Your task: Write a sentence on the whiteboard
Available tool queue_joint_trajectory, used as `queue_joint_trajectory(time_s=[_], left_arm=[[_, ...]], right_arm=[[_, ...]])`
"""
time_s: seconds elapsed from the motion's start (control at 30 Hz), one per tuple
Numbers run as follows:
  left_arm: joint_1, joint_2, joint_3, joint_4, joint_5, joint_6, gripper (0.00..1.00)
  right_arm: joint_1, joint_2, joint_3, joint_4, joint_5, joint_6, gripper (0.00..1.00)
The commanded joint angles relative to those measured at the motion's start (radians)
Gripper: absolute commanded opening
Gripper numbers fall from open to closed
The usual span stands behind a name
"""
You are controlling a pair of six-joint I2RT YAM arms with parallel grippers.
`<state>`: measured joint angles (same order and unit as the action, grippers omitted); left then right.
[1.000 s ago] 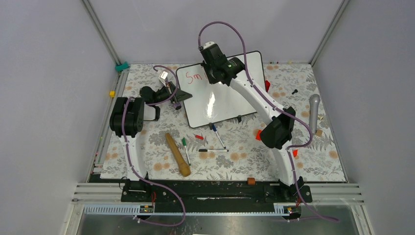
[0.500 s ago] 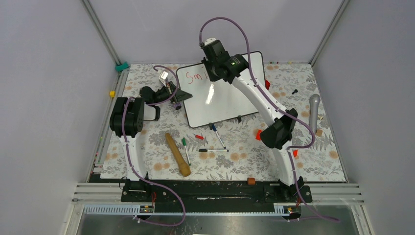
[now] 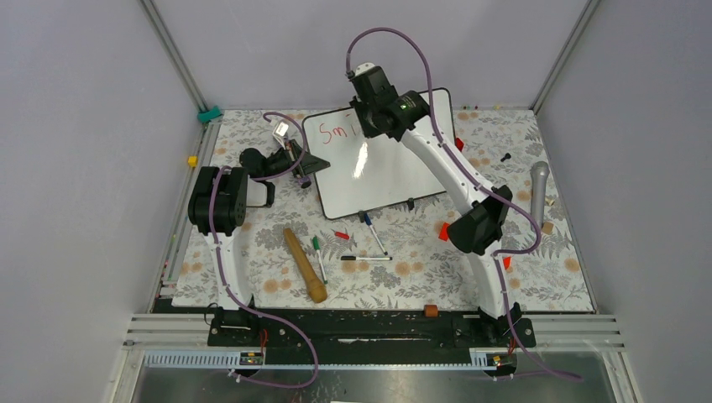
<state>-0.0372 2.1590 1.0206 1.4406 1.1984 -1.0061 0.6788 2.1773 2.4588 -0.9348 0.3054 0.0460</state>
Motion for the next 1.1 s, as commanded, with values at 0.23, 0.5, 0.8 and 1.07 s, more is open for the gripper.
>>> queue_joint_trajectory(time_s=[0.23,0.5,0.8,1.07], left_arm=[[-0.013,-0.022,-0.02,0.035,0.086,0.061,0.0],[-0.013,-0.022,-0.021,0.034,0.087,0.061,0.0],[-0.013,-0.024,-0.022,0.035,0.086,0.063,0.0],[-0.013,-0.024,-0.024,0.034,0.085,0.063,0.0]], right_arm=[[-0.031,0.019,0.08,0.003,0.015,-0.012,0.0],[-0.032,0.038,0.079,0.007,0.003,-0.003,0.0],[-0.036,0.058,0.074,0.013,0.017,0.0,0.0],[-0.046,0.048,0.056,0.011,0.058,-0.001,0.0]])
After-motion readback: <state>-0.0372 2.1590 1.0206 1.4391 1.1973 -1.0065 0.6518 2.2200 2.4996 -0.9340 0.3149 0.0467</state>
